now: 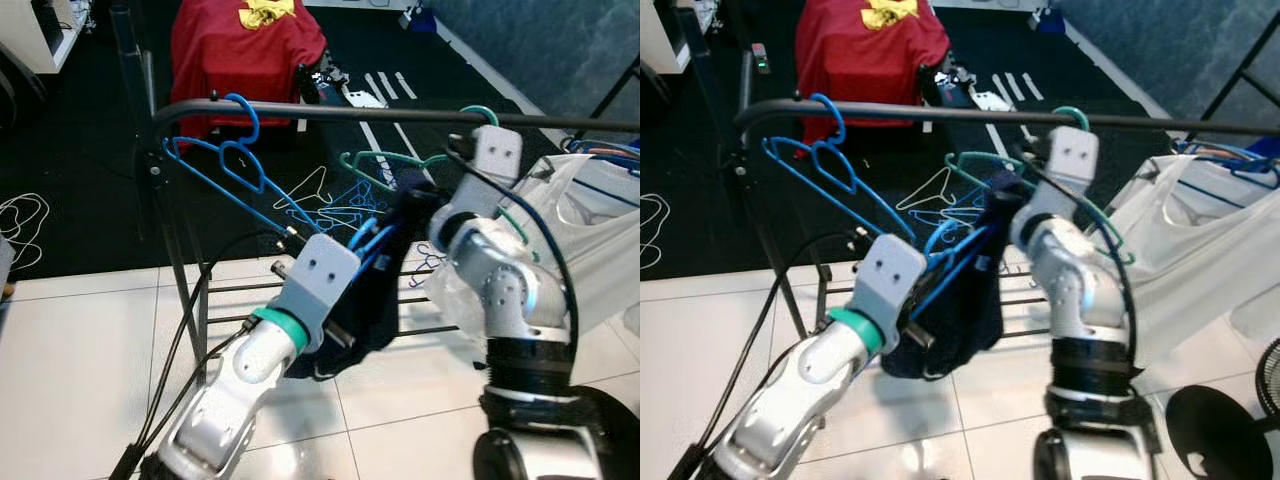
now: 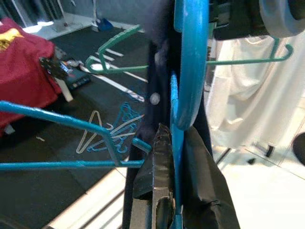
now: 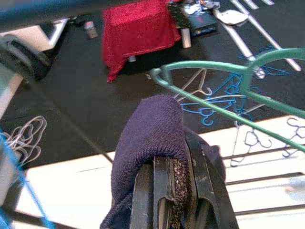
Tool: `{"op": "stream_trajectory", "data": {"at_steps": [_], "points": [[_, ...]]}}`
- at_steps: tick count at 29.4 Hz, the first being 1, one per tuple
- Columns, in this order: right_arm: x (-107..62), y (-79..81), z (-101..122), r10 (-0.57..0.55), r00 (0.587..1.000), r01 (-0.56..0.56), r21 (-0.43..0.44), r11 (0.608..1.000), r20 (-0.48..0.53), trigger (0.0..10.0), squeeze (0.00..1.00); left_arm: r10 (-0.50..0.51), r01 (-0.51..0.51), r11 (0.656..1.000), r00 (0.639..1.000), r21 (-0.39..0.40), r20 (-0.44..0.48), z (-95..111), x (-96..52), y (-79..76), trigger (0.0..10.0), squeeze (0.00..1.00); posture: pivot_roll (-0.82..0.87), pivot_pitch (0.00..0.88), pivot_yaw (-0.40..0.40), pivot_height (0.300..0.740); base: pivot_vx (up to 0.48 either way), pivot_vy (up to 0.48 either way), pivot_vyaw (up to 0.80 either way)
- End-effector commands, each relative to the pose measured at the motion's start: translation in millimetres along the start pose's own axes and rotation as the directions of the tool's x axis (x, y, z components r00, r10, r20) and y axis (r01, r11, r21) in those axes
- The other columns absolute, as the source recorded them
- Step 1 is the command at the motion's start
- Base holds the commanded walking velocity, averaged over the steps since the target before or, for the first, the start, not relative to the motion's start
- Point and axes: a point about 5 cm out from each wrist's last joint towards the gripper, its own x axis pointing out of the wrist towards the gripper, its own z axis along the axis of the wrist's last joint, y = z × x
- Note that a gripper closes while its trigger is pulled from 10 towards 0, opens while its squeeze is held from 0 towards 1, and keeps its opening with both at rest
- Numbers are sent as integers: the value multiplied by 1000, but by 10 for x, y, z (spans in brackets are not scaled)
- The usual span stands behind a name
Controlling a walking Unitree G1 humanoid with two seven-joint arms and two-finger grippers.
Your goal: Hang hanger
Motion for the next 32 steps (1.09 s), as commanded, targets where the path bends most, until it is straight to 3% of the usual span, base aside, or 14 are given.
{"op": "stream_trajectory", "data": {"at_steps": [1,3,5,6,8,11,14,15,19,22,25,28,30,32], "points": [[-46,61,2,35,999,-35,-12,999,7,0,0,-14,14,1000,1000,12,-6,-42,-6,-36,10000,0,-65,78,-29,740,0,0,0],[-46,61,2,35,999,-35,-12,999,7,0,0,-14,14,1000,1000,12,-6,-42,-6,-36,10000,0,-65,78,-29,740,0,0,0],[-91,268,-71,124,992,-125,-20,992,-19,0,0,2,-2,1000,1000,9,-16,-76,-10,-15,10000,0,-55,78,-29,740,0,0,0],[-91,268,-71,124,992,-125,-20,992,-19,0,0,2,-2,1000,1000,9,-16,-76,-10,-15,10000,0,-55,78,-29,740,0,0,0],[-177,511,-193,207,976,-207,0,978,-62,0,0,60,-60,998,998,-2,-21,-100,6,37,10000,0,-46,78,-34,740,0,0,0],[-304,633,-236,229,971,-232,-46,972,-66,0,0,163,-161,986,986,48,-39,-131,25,141,10000,0,-45,81,-36,740,0,0,0],[-395,595,-228,200,978,-205,-95,974,-56,0,0,247,-240,965,968,105,-52,-152,29,241,10000,0,-50,82,-34,740,0,0,0],[-428,507,-249,160,985,-166,-105,980,-60,0,0,288,-279,953,955,122,-66,-160,19,296,10000,0,-55,83,-32,740,0,0,0],[-537,274,-370,49,995,-61,-136,989,-88,0,0,387,-382,921,918,74,-90,-141,-14,427,10000,0,-59,84,-28,740,0,0,0],[-551,273,-378,45,995,-57,-134,989,-91,0,0,399,-394,917,913,68,-90,-137,-13,438,10000,0,-59,84,-28,740,0,0,0],[-588,269,-408,6,996,-20,-150,989,-91,0,0,486,-483,873,872,67,-56,-68,-24,541,10000,0,-54,82,-32,740,0,0,0],[-593,286,-411,7,996,-20,-149,989,-90,0,0,501,-499,865,864,50,-46,-49,-29,563,10000,0,-54,81,-31,740,0,0,0],[-582,501,-386,119,990,-130,-163,978,-80,0,0,445,-446,895,895,-16,-22,14,0,504,10000,0,-59,79,-29,740,0,0,0],[-555,582,-355,144,988,-152,-160,975,-63,0,0,410,-410,910,912,-61,-13,46,13,450,10000,0,-60,76,-29,740,0,0,0]]}}
